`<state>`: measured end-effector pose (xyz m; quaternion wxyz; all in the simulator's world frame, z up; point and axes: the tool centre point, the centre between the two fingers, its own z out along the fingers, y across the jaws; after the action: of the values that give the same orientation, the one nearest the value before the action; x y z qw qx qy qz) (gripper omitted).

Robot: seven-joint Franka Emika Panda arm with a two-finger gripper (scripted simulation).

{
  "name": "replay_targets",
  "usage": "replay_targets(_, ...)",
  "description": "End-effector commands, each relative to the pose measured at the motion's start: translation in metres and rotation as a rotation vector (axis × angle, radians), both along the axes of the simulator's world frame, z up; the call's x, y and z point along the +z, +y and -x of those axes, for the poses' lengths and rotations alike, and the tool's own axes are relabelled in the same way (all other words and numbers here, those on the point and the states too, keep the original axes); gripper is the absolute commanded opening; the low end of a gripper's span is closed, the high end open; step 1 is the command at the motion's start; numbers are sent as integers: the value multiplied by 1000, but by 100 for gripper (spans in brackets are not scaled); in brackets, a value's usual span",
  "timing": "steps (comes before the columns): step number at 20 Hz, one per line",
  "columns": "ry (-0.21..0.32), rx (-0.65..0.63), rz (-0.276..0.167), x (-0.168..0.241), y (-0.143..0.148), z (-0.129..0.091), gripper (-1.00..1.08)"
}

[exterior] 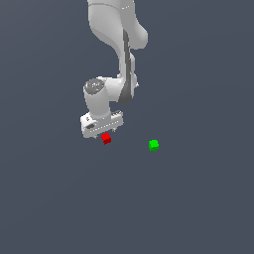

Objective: Stack the red cube on top of the green cube.

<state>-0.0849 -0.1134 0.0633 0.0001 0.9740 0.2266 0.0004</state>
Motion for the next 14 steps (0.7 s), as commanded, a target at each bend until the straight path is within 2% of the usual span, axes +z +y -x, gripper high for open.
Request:
replay_targets(1,1,0,0,-8,0,1,100)
replay_targets(7,1,-1,0,-34,0,1,100)
replay_targets(13,1,-1,0,-43,0,0,100)
replay_targets(14,1,-1,0,-43,0,0,-100)
